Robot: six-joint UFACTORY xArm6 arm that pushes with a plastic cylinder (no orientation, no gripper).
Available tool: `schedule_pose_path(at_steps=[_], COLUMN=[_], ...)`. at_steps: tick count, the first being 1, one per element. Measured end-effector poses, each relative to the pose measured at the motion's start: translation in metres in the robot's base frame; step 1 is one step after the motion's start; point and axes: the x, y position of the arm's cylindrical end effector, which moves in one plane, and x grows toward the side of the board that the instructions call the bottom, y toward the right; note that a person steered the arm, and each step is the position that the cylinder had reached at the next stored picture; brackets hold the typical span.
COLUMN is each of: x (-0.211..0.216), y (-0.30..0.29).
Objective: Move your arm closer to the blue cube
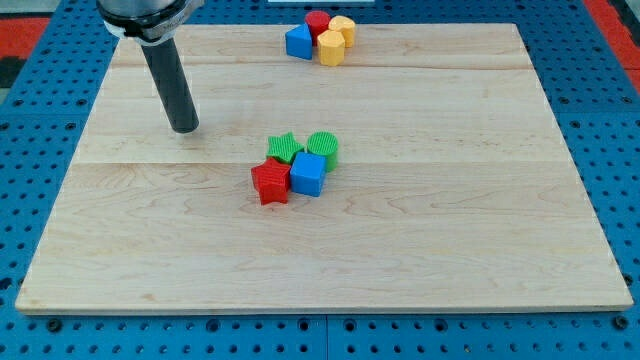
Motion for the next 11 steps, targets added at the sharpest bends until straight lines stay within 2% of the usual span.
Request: schedule_pose_path(at_steps=[1, 2, 4, 6, 7, 8, 9, 10, 11], x=[-0.029, -0.040, -0.033, -0.033, -0.012, 0.013, 0.075, 0.117, 0.121], y=[0.024, 0.039, 0.107, 0.133, 0.182, 0.254, 0.259, 0.245, 0.201])
